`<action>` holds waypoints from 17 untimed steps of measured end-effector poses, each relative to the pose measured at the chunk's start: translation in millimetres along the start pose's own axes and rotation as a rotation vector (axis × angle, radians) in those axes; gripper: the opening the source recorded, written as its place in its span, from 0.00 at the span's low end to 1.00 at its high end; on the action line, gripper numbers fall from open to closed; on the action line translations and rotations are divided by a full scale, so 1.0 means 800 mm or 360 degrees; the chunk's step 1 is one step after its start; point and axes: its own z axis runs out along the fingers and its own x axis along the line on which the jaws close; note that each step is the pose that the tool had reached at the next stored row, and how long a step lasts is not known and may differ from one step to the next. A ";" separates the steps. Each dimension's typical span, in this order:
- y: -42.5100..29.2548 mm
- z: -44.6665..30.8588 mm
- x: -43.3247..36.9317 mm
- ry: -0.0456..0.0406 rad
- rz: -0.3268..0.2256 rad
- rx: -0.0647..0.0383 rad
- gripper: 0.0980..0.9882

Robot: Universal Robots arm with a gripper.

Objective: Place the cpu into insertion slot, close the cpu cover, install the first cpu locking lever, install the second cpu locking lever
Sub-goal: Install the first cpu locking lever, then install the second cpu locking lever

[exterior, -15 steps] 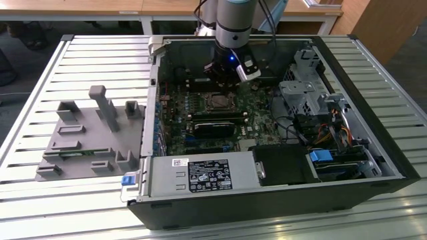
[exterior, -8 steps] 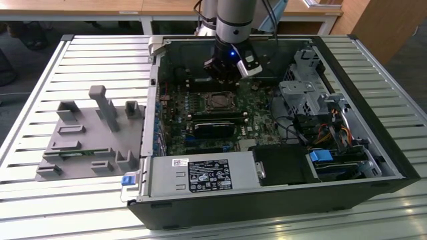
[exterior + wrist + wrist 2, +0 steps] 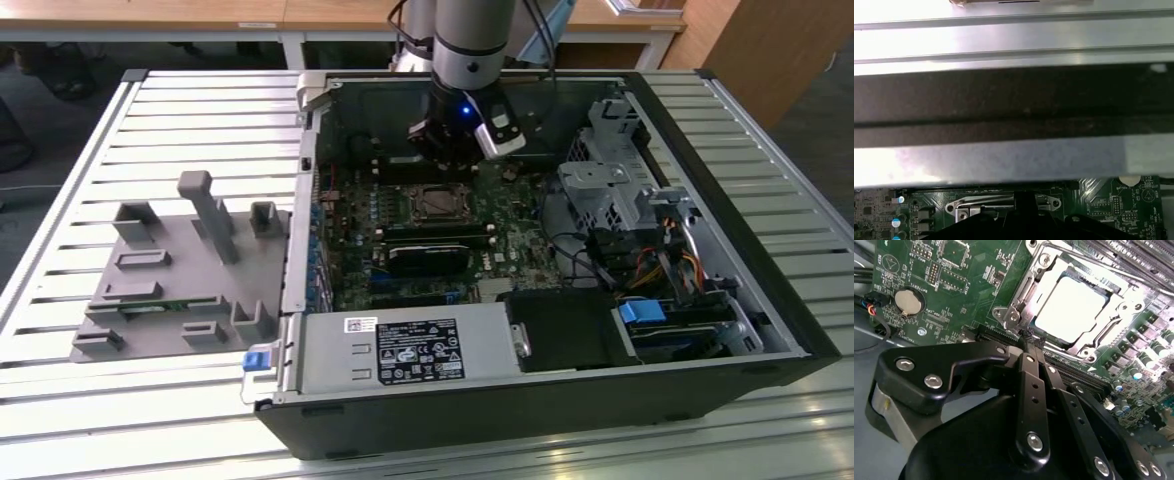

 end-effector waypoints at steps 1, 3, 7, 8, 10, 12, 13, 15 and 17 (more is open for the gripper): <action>-0.0006 -0.0001 0.000 0.0000 0.0000 0.0000 0.01; -0.0014 -0.0001 0.000 0.0000 0.0000 0.0000 0.01; -0.0023 -0.0002 -0.001 0.0000 0.0000 0.0000 0.01; -0.0025 -0.0003 -0.001 0.0000 0.0000 0.0000 0.01; -0.0031 -0.0003 -0.001 0.0000 0.0000 0.0000 0.01; -0.0039 -0.0004 -0.002 0.0000 0.0000 0.0000 0.01; -0.0045 -0.0004 -0.002 0.0000 0.0000 0.0000 0.01; -0.0059 -0.0005 -0.002 0.0000 0.0000 0.0000 0.01; -0.0078 -0.0007 -0.002 0.0000 0.0000 0.0000 0.01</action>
